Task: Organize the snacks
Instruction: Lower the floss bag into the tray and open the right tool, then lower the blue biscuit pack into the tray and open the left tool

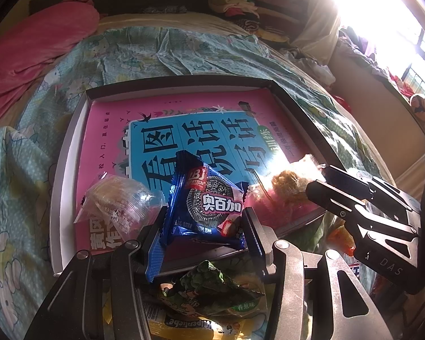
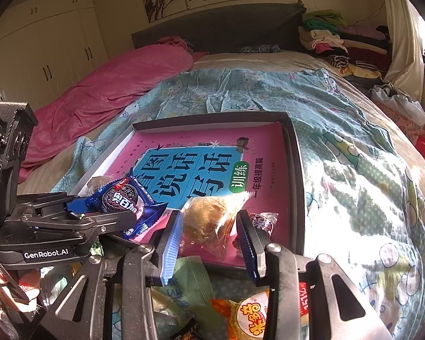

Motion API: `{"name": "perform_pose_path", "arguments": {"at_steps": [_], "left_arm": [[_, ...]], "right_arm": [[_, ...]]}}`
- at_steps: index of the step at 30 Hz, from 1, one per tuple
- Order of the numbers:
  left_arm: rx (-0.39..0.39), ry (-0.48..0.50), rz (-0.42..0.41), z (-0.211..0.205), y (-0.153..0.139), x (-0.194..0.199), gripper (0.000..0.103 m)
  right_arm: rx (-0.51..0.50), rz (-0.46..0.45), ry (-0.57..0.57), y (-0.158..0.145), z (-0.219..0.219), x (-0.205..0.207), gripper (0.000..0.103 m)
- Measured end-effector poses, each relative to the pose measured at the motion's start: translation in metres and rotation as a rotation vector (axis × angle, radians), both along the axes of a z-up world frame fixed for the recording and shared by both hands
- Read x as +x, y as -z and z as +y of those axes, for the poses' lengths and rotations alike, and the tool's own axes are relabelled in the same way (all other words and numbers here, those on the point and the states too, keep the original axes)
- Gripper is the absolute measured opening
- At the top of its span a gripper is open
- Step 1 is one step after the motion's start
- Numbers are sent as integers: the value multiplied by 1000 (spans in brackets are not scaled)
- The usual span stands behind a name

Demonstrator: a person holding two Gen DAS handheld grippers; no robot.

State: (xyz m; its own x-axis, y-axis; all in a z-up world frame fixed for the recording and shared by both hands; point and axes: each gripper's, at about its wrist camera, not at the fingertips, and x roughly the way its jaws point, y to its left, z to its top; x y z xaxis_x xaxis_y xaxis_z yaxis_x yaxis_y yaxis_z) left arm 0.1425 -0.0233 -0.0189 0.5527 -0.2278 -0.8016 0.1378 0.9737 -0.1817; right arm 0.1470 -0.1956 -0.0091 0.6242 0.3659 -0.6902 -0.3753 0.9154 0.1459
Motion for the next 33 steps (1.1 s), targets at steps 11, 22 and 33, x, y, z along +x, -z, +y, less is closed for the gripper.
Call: {"name": "perform_pose_path", "arguments": {"at_steps": [11,22,33], "left_arm": [[0,0,1,3,-1,-1,52],[0,1,3,1,-1,-2,52],[-10,-9,9,3,-3,-2,56]], "right_arm": [[2,1,3,0,0,-1,40],[5,-1,9,-2,-2,-1,43],[6,-3,27,-4,-5,-1,50]]}}
